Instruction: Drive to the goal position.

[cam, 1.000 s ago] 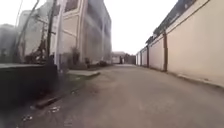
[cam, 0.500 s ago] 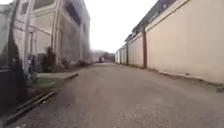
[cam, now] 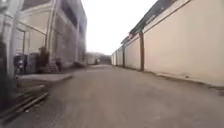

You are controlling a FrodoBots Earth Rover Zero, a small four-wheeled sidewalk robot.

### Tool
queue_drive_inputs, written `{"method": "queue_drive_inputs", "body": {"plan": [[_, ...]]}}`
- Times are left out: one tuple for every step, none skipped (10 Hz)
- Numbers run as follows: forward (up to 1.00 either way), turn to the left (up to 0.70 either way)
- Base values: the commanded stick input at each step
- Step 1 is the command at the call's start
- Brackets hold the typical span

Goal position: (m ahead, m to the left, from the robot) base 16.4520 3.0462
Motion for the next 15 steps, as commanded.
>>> {"method": "queue_drive_inputs", "body": {"plan": [[0.5, 0.0], [0.5, 0.0], [0.5, 0.0], [0.5, 0.0], [0.5, 0.0], [0.5, 0.0], [0.5, 0.0], [0.5, 0.0], [0.5, 0.0], [0.5, 0.0], [0.5, 0.04], [0.5, 0.25], [0.5, 0.46], [0.5, 0.5], [0.5, 0.25]]}}
